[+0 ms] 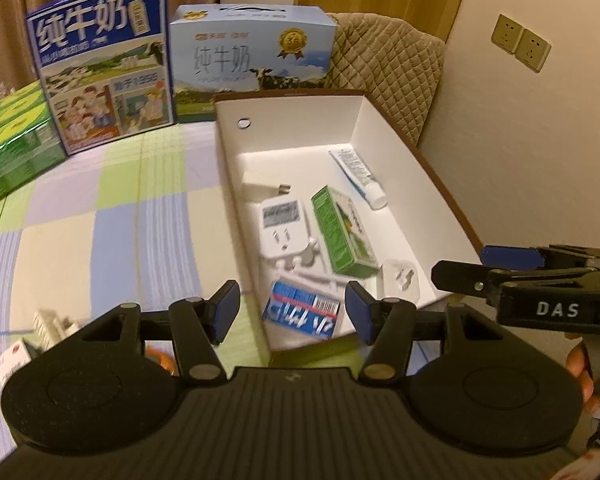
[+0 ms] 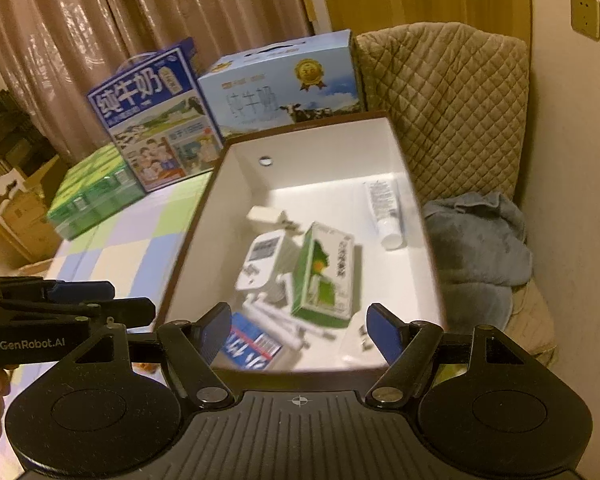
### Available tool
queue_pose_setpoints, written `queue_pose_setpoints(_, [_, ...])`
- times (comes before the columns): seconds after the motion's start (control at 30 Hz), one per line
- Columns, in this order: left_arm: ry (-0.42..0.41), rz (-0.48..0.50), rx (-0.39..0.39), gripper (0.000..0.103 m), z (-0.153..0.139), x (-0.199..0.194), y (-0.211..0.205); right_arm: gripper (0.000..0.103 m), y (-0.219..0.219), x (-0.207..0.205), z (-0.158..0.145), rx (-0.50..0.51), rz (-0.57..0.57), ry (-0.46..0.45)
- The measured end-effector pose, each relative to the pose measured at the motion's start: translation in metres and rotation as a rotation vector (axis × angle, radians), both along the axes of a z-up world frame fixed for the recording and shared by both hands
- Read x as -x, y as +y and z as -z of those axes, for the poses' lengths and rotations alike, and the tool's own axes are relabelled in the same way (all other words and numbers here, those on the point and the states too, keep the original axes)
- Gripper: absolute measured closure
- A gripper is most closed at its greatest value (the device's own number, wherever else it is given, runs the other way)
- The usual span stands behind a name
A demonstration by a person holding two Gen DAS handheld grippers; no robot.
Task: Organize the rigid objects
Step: 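Withdraw both grippers from the box back over the table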
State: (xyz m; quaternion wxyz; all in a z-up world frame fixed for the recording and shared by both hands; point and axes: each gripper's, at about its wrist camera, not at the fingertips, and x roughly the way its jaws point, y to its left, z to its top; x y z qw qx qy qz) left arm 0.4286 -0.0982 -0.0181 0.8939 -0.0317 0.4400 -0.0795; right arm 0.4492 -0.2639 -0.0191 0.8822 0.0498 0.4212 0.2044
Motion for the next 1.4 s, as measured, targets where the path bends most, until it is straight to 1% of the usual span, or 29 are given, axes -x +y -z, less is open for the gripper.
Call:
queue_pose_setpoints(0.1, [0.002,-0.015,0.007,0.049,0.001,0.016,0.010,0.031,0.002,0.013,0.000,-0.032,-0.014,0.019])
queue_pose_setpoints(0.3, [0.017,-0.037,0.026,0.049,0.003,0.043,0.030,0.031,0.017,0.036,0.004,-0.024,-0.050,0.048])
queue_pose_setpoints(0.43, [0.029,-0.060,0.031,0.049,0.007,0.060,0.047,0.031,0.033,0.052,0.005,0.017,-0.073,0.032])
queue_pose_setpoints(0.73, [0.079,-0.114,0.043,0.049,0.021,0.094,0.083,0.031,0.065,0.079,0.017,0.048,-0.137,0.052])
queue_pose_setpoints(0.97, [0.123,-0.168,0.050,0.049,0.034,0.116,0.112,0.031,0.091,0.095,0.038,0.061,-0.198,0.110])
queue_pose_setpoints(1.2, [0.153,-0.227,0.051,0.049,0.044,0.131,0.139,0.031,0.117,0.104,0.050,0.081,-0.250,0.125])
queue_pose_setpoints(1.4, [0.154,-0.285,0.046,0.049,0.048,0.139,0.162,0.031,0.134,0.104,0.058,0.090,-0.259,0.133])
